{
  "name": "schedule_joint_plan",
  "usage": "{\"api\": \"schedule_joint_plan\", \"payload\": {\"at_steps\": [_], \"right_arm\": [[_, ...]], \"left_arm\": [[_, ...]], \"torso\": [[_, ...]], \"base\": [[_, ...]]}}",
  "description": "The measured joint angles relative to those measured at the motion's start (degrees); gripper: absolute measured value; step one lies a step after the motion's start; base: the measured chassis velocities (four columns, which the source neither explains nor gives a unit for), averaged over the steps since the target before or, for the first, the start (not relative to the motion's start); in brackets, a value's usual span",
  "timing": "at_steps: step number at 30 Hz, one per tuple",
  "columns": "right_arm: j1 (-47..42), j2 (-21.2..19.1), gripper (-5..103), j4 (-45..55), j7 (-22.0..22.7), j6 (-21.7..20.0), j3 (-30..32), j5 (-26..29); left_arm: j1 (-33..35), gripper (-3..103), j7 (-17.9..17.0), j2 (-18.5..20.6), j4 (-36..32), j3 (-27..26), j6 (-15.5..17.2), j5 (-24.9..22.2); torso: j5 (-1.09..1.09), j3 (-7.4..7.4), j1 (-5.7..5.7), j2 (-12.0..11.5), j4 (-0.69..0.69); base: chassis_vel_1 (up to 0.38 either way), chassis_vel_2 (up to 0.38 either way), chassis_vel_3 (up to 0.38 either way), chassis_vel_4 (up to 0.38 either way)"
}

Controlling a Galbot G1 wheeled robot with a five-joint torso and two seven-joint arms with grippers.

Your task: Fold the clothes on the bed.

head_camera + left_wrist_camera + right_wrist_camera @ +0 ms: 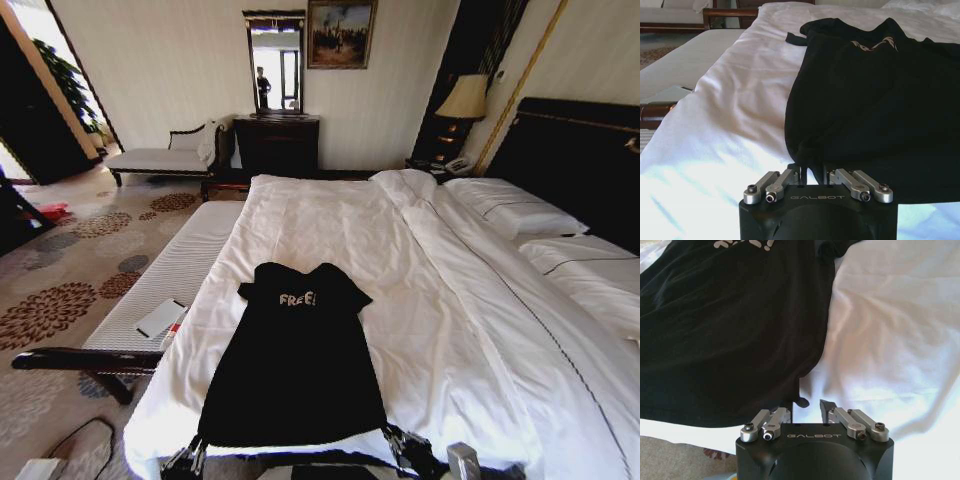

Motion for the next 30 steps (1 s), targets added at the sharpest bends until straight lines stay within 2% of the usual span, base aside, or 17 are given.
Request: {"api": "schedule_joint_plan", "payload": {"at_steps": [1, 3, 5, 6, 8, 9, 10, 13, 14, 15, 16, 18, 20, 23, 25, 26, 30], "right_arm": [[-0.45, 0.29, 37, 0.20, -0.13, 0.41, 0.28, -0.59], [-0.99, 0.53, 37, 0.47, -0.22, 0.91, 0.68, -1.17], [-1.47, 0.67, 47, 0.92, -0.33, 1.94, 1.43, -1.58], [-1.18, 0.74, 53, 1.43, -0.16, 2.54, 2.33, -1.23], [0.29, 0.78, 64, 2.21, 0.41, 2.79, 4.01, 0.52], [0.29, 0.78, 64, 2.21, 0.41, 2.79, 4.01, 0.52], [0.64, 0.76, 64, 2.37, 0.55, 2.80, 4.36, 1.01], [5.27, -0.30, 81, 3.53, 2.15, 2.53, 8.16, 8.28], [5.27, -0.30, 81, 3.53, 2.15, 2.53, 8.16, 8.28], [7.93, -1.10, 86, 3.57, 3.07, 2.04, 9.52, 11.92], [10.01, -1.79, 92, 3.28, 3.45, 1.85, 10.13, 13.91], [11.23, -2.22, 92, 2.87, 3.51, 1.84, 10.35, 14.84], [17.68, -4.10, 99, 0.08, 3.50, 1.93, 9.70, 18.55], [22.41, -4.79, 99, -2.20, 2.94, 1.94, 8.23, 20.53], [29.09, -4.49, 100, -6.26, 0.67, 1.94, 6.39, 21.37], [34.01, -3.93, 100, -9.56, -0.68, 1.94, 4.98, 22.67], [41.04, -4.08, 100, -14.36, -2.20, 1.50, 3.05, 27.04]], "left_arm": [[0.10, 29, -0.04, -0.02, -0.11, -0.09, -0.19, 0.46], [0.20, 34, -0.09, -0.03, -0.18, -0.23, -0.46, 0.98], [0.32, 39, -0.22, -0.05, -0.27, -0.61, -1.01, 1.82], [0.34, 50, -0.29, -0.09, -0.49, -0.97, -1.29, 2.13], [-0.04, 56, -0.67, -0.21, -1.10, -1.34, -1.46, 2.14], [-0.04, 56, -0.67, -0.21, -1.10, -1.34, -1.46, 2.14], [-0.19, 61, -0.79, -0.27, -1.25, -1.42, -1.50, 2.13], [-1.90, 78, -1.37, -1.18, -2.99, -2.51, -1.40, 1.77], [-1.90, 78, -1.37, -1.18, -2.99, -2.51, -1.40, 1.77], [-2.77, 84, -1.65, -1.34, -3.54, -2.64, -1.08, 1.63], [-3.42, 84, -2.02, -1.36, -3.78, -2.63, -0.93, 1.63], [-3.77, 89, -2.24, -1.38, -3.90, -2.59, -0.87, 1.66], [-6.40, 98, -3.27, -1.75, -4.35, -2.07, -0.25, 1.90], [-8.81, 99, -3.88, -2.19, -4.54, -1.87, 0.42, 2.20], [-13.14, 100, -4.11, -2.92, -4.79, -2.19, 2.37, 3.16], [-17.40, 100, -4.97, -3.10, -4.82, -3.03, 4.64, 3.80], [-23.23, 100, -6.94, -1.79, -6.26, -2.62, 9.36, 1.05]], "torso": [[0.00, 0.00, 0.00, 0.00, 0.00], [0.00, 0.00, 0.00, 0.00, 0.00], [0.00, 0.00, 0.00, 0.00, -0.01], [0.00, 0.00, 0.00, 0.00, -0.01], [0.00, 0.00, 0.00, 0.00, 0.00], [0.00, 0.00, 0.00, 0.00, 0.00], [0.00, 0.00, 0.00, 0.00, 0.00], [0.01, 0.00, 0.00, 0.00, -0.01], [0.01, 0.00, 0.00, 0.00, -0.01], [0.01, 0.01, 0.00, 0.00, 0.00], [0.01, 0.00, 0.00, 0.00, 0.00], [0.01, 0.00, 0.00, 0.00, 0.00], [0.00, 0.01, 0.00, -0.01, 0.00], [0.02, 0.01, 0.00, 0.00, 0.01], [0.01, 0.01, 0.00, -0.01, 0.01], [0.03, 0.01, 0.00, -0.01, 0.02], [0.00, 0.02, 0.02, -0.02, -0.01]], "base": [[0.000, 0.000, 0.000, 0.000], [0.000, 0.000, 0.000, 0.000], [0.000, 0.000, 0.000, 0.000], [0.000, 0.000, 0.000, 0.000], [0.000, 0.000, 0.000, 0.000], [0.000, 0.000, 0.000, 0.000], [0.000, 0.000, 0.000, 0.000], [0.000, 0.000, 0.000, 0.000], [0.000, 0.000, 0.000, 0.000], [0.000, 0.000, 0.000, 0.000], [0.000, 0.000, 0.000, 0.000], [0.000, 0.000, 0.000, 0.000], [0.000, 0.000, 0.000, 0.000], [0.000, 0.000, 0.000, 0.000], [0.000, 0.000, 0.000, 0.000], [0.000, 0.000, 0.000, 0.000], [0.000, 0.000, 0.000, 0.000]]}}
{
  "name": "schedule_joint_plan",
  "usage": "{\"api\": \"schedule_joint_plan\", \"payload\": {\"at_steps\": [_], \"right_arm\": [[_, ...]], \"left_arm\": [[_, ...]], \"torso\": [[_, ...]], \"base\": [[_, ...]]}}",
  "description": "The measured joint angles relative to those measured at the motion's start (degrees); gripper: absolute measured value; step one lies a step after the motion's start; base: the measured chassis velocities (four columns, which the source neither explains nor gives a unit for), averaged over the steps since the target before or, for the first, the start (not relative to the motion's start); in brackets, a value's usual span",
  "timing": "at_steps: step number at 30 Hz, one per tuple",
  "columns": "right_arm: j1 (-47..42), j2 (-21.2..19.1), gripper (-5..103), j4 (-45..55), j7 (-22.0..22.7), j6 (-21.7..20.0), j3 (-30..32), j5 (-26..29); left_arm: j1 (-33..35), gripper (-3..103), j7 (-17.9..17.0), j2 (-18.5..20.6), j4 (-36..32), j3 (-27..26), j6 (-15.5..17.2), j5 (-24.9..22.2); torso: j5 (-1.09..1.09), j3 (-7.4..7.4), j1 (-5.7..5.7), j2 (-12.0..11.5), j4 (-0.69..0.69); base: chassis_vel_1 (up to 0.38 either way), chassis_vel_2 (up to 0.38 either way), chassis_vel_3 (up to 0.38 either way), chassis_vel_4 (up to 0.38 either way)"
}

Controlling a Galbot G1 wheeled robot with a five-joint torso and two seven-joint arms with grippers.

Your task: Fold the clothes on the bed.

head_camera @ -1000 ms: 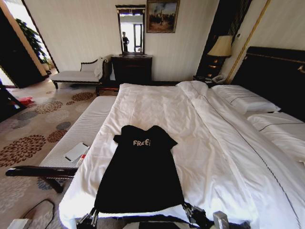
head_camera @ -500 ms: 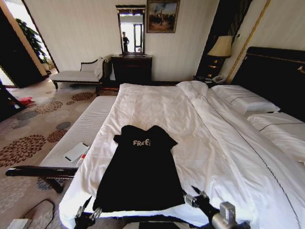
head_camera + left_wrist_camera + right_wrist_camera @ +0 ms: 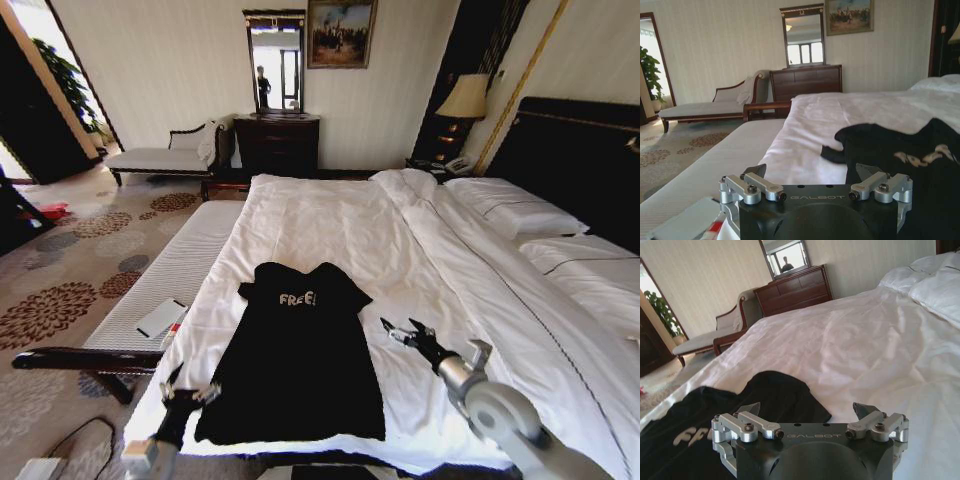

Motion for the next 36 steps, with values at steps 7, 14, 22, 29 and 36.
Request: {"api": "schedule_joint_plan", "payload": {"at_steps": [7, 14, 22, 29, 36], "right_arm": [[10.52, -0.95, 100, -8.32, -0.93, -1.82, -6.61, 7.91], [19.16, -1.09, 100, -15.75, -2.21, -4.52, -13.20, 11.25], [26.23, -0.42, 100, -24.98, -4.16, -11.90, -17.58, 17.22], [30.97, 1.46, 100, -31.08, -4.94, -12.22, -20.94, 17.38], [33.90, 2.39, 100, -33.78, -5.14, -11.76, -23.03, 17.33]], "left_arm": [[-6.25, 100, -0.62, 1.97, 1.01, 4.33, 5.95, -2.72], [-10.09, 100, 0.82, 4.72, 2.94, 4.65, 6.52, -6.46], [-10.28, 100, 4.28, 5.91, 2.57, 3.53, 4.83, -10.58], [-9.07, 100, 4.28, 4.03, 2.61, 3.50, 4.46, -10.38], [-8.11, 100, 4.18, 3.09, 2.55, 3.13, 4.02, -9.78]], "torso": [[0.00, -0.01, -0.01, 0.00, 0.01], [-0.01, 0.00, 0.00, 0.00, 0.02], [0.00, -0.02, -0.02, 0.01, 0.01], [0.00, -0.01, -0.02, 0.01, 0.01], [0.00, -0.02, -0.02, 0.01, 0.01]], "base": [[0.000, 0.000, 0.000, 0.000], [0.000, 0.000, 0.000, 0.000], [0.000, 0.000, 0.000, 0.000], [0.000, 0.000, 0.000, 0.000], [0.000, 0.000, 0.000, 0.000]]}}
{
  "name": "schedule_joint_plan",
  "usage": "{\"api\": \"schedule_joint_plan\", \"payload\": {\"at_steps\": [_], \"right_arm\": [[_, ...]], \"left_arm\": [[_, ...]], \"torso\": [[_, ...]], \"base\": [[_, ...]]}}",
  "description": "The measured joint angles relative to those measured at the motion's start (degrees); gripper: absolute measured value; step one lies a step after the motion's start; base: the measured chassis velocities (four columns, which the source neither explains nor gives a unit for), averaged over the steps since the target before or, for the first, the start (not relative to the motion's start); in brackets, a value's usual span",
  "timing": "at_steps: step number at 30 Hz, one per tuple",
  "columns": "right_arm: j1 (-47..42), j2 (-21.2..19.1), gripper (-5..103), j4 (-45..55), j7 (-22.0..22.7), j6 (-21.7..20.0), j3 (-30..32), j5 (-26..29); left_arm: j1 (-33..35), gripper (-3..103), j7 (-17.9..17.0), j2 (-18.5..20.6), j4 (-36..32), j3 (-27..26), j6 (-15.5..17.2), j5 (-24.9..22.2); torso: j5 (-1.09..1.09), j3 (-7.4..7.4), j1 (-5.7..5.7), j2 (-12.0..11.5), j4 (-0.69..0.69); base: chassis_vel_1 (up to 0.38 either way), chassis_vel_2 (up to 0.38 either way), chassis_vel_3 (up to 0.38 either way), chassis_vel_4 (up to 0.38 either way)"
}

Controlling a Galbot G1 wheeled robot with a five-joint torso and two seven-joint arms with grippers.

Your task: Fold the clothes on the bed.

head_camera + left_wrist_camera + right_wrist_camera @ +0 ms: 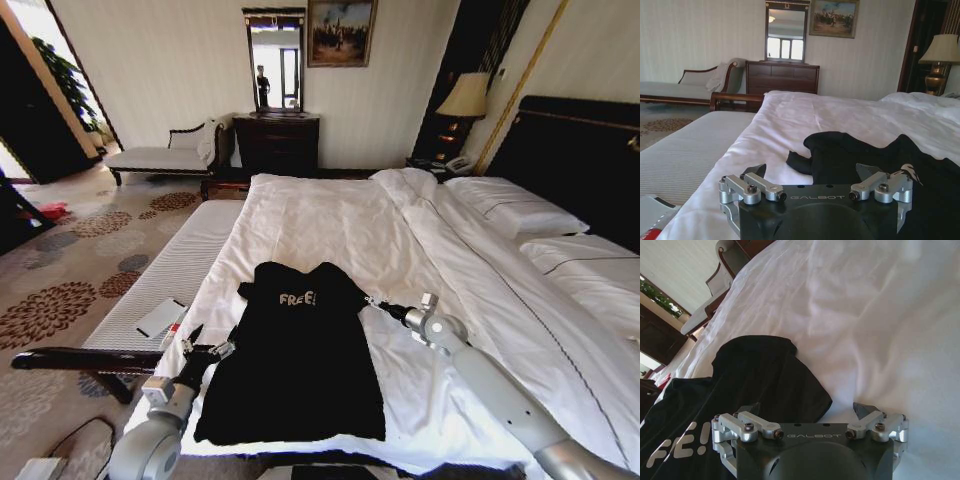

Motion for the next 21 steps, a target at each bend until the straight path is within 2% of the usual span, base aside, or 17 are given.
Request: {"api": "schedule_joint_plan", "payload": {"at_steps": [4, 5, 6, 9, 11, 12, 13, 15, 19, 21], "right_arm": [[0.20, 0.35, 100, -0.29, 0.02, 0.10, -0.29, -0.16], [0.27, 0.51, 103, -0.40, 0.04, 0.14, -0.39, -0.22], [0.38, 0.68, 99, -0.51, 0.06, 0.16, -0.50, -0.29], [0.75, 1.09, 99, -0.84, 0.18, 0.19, -0.76, -0.42], [1.13, 1.46, 90, -1.14, 0.28, 0.27, -1.06, -0.59], [1.27, 1.61, 90, -1.24, 0.33, 0.31, -1.14, -0.63], [1.51, 1.87, 79, -1.38, 0.54, 0.38, -1.32, -0.72], [1.60, 1.99, 79, -1.45, 0.68, 0.40, -1.43, -0.80], [1.50, 2.11, 58, -1.50, 0.91, 0.81, -1.44, -1.01], [1.40, 2.13, 58, -1.52, 0.98, 0.89, -1.28, -1.01]], "left_arm": [[0.00, 100, -0.12, -0.39, 0.29, 0.01, -0.17, 0.12], [0.00, 100, -0.14, -0.51, 0.39, 0.09, -0.21, 0.19], [0.05, 100, -0.14, -0.60, 0.45, 0.16, -0.27, 0.32], [0.37, 100, -0.14, -0.69, 0.46, 0.25, -0.40, 0.54], [0.75, 100, -0.14, -0.74, 0.30, 0.24, -0.45, 0.65], [0.88, 100, -0.14, -0.75, 0.20, 0.19, -0.46, 0.66], [1.03, 100, -0.14, -0.78, 0.06, 0.11, -0.51, 0.67], [1.10, 100, -0.14, -0.80, 0.03, 0.08, -0.55, 0.68], [0.94, 100, -0.17, -0.93, 0.02, 0.13, -0.59, 0.69], [0.84, 100, -0.22, -0.97, 0.02, 0.22, -0.59, 0.69]], "torso": [[0.00, 0.00, 0.00, 0.00, -0.01], [0.00, 0.00, 0.00, 0.00, -0.01], [0.00, 0.00, 0.00, 0.00, -0.02], [0.00, 0.00, 0.00, 0.00, -0.01], [0.00, 0.00, 0.00, 0.01, 0.00], [0.00, 0.00, 0.00, 0.00, 0.00], [0.00, 0.00, 0.00, 0.00, 0.00], [0.00, 0.00, 0.00, 0.00, 0.00], [0.00, 0.00, 0.00, 0.00, 0.00], [0.00, 0.00, 0.00, 0.00, 0.00]], "base": [[0.000, 0.000, 0.000, 0.000], [0.000, 0.000, 0.000, 0.000], [0.000, 0.000, 0.000, 0.000], [0.000, 0.000, 0.000, 0.000], [0.000, 0.000, 0.000, 0.000], [0.000, 0.000, 0.000, 0.000], [0.000, 0.000, 0.000, 0.000], [0.000, 0.000, 0.000, 0.000], [0.000, 0.000, 0.000, 0.000], [0.000, 0.000, 0.000, 0.000]]}}
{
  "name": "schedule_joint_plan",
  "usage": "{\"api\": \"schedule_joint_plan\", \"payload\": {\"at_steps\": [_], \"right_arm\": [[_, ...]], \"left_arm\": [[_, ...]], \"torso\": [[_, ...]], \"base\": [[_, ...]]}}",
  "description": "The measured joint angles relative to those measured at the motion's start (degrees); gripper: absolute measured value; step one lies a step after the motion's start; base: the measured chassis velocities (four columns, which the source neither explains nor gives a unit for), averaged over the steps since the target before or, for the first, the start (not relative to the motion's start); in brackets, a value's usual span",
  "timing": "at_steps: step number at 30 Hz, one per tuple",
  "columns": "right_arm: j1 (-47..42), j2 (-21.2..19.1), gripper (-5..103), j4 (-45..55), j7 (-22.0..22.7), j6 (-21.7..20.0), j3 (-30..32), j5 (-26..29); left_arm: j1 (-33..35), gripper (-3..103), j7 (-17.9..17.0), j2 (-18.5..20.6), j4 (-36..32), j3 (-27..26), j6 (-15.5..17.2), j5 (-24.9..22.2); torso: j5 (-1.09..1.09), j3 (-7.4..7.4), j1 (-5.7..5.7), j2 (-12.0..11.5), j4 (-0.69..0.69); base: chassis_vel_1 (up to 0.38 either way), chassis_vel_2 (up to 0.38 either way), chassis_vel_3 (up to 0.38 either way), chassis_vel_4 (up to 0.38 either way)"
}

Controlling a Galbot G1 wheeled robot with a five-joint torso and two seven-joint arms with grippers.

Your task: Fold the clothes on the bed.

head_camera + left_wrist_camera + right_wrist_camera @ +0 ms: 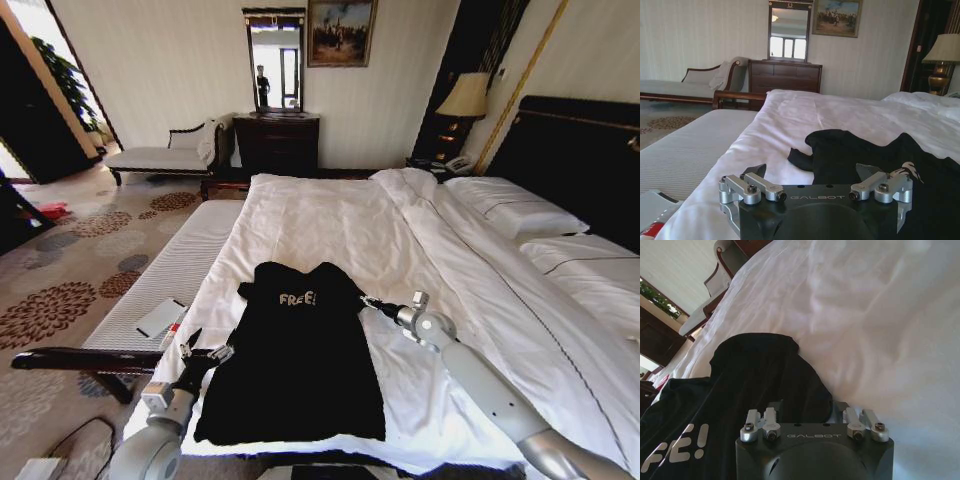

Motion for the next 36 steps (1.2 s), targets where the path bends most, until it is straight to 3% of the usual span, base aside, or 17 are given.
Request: {"api": "schedule_joint_plan", "payload": {"at_steps": [3, 6, 7, 9, 13, 36], "right_arm": [[-0.40, -0.06, 41, -0.05, 0.04, 0.26, 0.25, -0.21], [-0.49, -0.09, 36, -0.11, 0.04, 0.32, 0.28, -0.28], [-0.49, -0.11, 25, -0.18, 0.04, 0.36, 0.27, -0.34], [-0.48, -0.12, 25, -0.20, 0.03, 0.38, 0.21, -0.37], [-0.05, -0.07, 4, -0.40, 0.01, 0.51, -0.48, -0.60], [6.28, -2.85, 0, -4.00, -0.94, 2.19, -2.65, -1.45]], "left_arm": [[-0.30, 100, -0.14, -0.08, 0.20, 0.25, 0.00, 0.01], [-0.39, 100, -0.24, -0.14, 0.31, 0.29, 0.00, -0.02], [-0.42, 100, -0.31, -0.20, 0.31, 0.29, 0.00, -0.07], [-0.42, 100, -0.33, -0.22, 0.32, 0.29, 0.00, -0.08], [-0.40, 100, -0.39, -0.43, 0.36, 0.27, -0.04, -0.12], [-0.16, 100, -0.51, -0.86, 0.02, 0.57, -0.33, -0.11]], "torso": [[0.00, 0.00, 0.00, 0.00, -0.01], [0.00, 0.00, 0.00, 0.00, -0.01], [0.00, 0.00, 0.00, 0.00, -0.01], [0.00, 0.00, 0.00, 0.00, 0.00], [0.00, 0.00, 0.00, 0.00, 0.00], [0.00, 0.00, 0.00, 0.00, 0.00]], "base": [[0.000, 0.000, 0.000, 0.000], [0.000, 0.000, 0.000, 0.000], [0.000, 0.000, 0.000, 0.000], [0.000, 0.000, 0.000, 0.000], [0.000, 0.000, 0.000, 0.000], [0.000, 0.000, 0.000, 0.000]]}}
